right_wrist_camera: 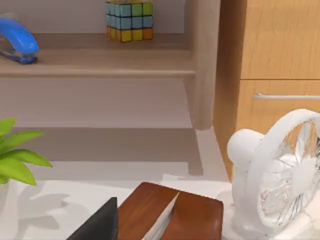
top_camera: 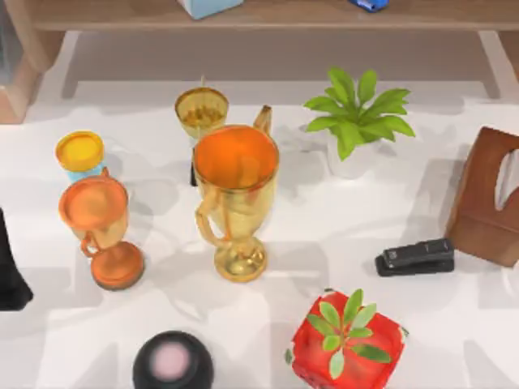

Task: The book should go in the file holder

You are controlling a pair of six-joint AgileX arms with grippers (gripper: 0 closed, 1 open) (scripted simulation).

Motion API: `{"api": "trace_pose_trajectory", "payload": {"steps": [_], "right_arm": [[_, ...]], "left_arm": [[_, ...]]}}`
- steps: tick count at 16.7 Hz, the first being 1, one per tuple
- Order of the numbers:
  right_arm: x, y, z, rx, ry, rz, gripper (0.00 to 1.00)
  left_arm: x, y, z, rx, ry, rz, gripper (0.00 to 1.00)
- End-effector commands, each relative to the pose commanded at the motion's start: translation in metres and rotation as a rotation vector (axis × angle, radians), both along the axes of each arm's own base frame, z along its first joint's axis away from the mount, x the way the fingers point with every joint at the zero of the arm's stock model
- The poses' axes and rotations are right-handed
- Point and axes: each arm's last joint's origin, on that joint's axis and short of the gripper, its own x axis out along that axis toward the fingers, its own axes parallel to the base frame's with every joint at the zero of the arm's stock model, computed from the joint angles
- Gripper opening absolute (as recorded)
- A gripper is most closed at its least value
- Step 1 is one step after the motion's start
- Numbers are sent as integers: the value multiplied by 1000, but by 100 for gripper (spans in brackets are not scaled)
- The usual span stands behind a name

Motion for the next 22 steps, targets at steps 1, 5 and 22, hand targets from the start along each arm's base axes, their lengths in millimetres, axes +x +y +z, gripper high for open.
{"api": "trace_pose_trajectory", "payload": {"steps": [1, 5, 22], "right_arm": [[0, 0, 0, 0, 0, 0, 100], [0, 0, 0, 0, 0, 0, 100], [0, 0, 0, 0, 0, 0, 100]], "left_arm": [[0, 0, 0, 0, 0, 0, 100], [0, -1, 16, -1, 4, -2, 100], [201, -119, 286, 4, 10, -11, 100]]}}
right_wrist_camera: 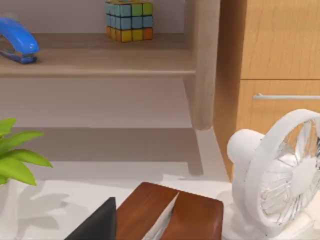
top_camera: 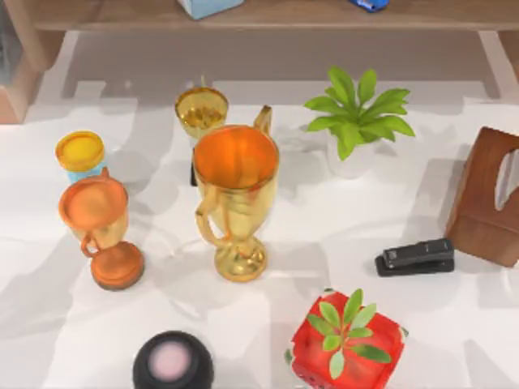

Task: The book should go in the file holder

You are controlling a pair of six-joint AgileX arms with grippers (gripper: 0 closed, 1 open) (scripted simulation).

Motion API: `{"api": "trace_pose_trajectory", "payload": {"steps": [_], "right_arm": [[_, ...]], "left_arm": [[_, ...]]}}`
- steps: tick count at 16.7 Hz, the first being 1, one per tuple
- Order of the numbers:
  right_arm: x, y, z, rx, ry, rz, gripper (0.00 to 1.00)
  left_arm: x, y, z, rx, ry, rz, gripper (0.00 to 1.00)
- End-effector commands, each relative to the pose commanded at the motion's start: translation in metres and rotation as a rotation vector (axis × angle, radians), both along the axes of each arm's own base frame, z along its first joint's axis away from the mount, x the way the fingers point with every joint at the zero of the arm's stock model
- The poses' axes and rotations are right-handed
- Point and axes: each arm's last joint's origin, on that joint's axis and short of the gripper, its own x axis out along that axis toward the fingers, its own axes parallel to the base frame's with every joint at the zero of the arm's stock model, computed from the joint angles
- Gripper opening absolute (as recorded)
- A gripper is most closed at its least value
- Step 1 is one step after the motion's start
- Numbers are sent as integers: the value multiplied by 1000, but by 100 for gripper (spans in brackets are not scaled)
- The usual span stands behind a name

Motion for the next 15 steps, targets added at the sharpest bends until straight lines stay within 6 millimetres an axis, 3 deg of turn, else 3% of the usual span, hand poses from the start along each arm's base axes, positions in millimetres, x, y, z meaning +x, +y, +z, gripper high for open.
{"api": "trace_pose_trajectory", "payload": {"steps": [4, 8, 11, 15], "right_arm": [[0, 0, 0, 0, 0, 0, 100], [0, 0, 0, 0, 0, 0, 100], [0, 0, 0, 0, 0, 0, 100], [0, 0, 0, 0, 0, 0, 100]], "left_arm": [[60, -65, 4, -5, -8, -3, 100], [93, -114, -6, -14, -18, -5, 100], [101, -131, -13, -17, -21, -6, 100], [102, -132, -13, -17, -21, -6, 100]]}}
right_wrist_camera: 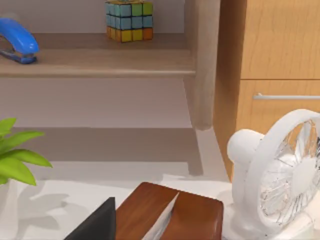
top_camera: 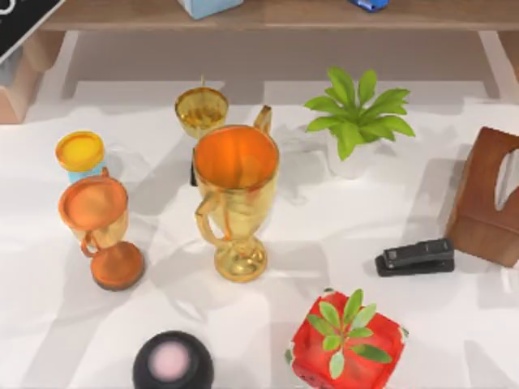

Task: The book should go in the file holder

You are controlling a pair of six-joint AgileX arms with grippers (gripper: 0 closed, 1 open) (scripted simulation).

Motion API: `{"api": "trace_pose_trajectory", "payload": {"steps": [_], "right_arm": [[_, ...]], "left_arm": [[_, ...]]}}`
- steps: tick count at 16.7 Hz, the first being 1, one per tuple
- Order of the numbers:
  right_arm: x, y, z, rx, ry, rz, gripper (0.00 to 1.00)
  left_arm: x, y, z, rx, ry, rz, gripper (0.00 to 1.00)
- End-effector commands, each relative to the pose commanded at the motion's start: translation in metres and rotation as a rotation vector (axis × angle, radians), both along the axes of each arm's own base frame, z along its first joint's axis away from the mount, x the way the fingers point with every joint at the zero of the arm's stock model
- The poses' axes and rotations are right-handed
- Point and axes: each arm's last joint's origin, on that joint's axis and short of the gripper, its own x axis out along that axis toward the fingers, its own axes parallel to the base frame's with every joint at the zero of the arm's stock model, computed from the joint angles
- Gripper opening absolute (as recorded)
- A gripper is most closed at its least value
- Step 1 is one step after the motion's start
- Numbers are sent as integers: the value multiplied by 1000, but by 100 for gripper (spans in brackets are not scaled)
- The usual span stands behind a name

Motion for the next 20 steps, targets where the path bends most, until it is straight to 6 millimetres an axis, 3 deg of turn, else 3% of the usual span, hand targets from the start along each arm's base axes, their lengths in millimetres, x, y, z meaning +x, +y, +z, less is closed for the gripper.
{"api": "trace_pose_trajectory", "payload": {"steps": [13, 20], "right_arm": [[0, 0, 0, 0, 0, 0, 100], [0, 0, 0, 0, 0, 0, 100]], "left_arm": [[20, 0, 0, 0, 0, 0, 100], [20, 0, 0, 0, 0, 0, 47]]}}
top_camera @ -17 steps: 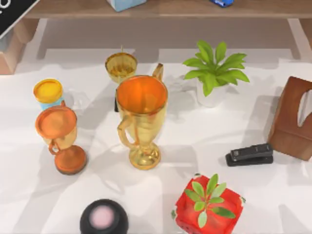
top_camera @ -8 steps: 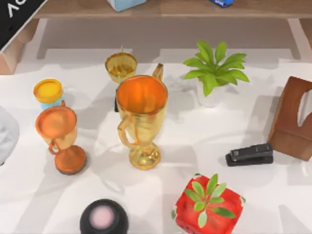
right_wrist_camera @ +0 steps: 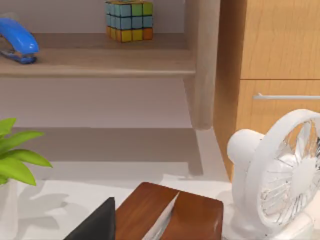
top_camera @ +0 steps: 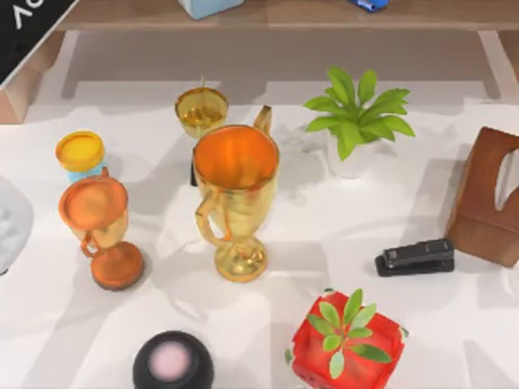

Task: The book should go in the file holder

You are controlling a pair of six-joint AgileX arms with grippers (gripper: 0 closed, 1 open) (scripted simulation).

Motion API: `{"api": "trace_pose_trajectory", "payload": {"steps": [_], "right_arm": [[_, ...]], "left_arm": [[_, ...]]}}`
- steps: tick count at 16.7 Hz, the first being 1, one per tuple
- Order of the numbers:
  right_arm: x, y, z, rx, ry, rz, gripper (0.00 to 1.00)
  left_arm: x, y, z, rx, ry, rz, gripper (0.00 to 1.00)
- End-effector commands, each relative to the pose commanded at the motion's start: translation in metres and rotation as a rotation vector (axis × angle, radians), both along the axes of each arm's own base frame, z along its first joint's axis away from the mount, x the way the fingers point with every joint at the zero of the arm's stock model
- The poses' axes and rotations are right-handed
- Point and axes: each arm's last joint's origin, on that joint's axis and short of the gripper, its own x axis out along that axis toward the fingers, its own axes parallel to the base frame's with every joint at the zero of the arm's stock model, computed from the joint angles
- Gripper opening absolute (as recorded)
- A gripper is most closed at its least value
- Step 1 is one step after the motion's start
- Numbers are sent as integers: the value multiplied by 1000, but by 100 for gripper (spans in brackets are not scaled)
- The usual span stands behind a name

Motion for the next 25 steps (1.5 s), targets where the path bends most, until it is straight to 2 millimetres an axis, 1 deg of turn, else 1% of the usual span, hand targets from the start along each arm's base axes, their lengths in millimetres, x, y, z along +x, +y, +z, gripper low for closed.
{"api": "trace_pose_trajectory", "payload": {"steps": [6, 7, 17, 23, 25], "right_arm": [[0, 0, 0, 0, 0, 0, 100], [0, 0, 0, 0, 0, 0, 100], [0, 0, 0, 0, 0, 0, 100], [0, 0, 0, 0, 0, 0, 100], [0, 0, 0, 0, 0, 0, 100]], "left_arm": [[0, 0, 0, 0, 0, 0, 2], [0, 0, 0, 0, 0, 0, 0], [-1, -2, 1, 1, 1, -6, 0], [-1, -2, 14, 0, -2, -3, 0], [-1, -1, 15, 1, -1, -3, 0]]}}
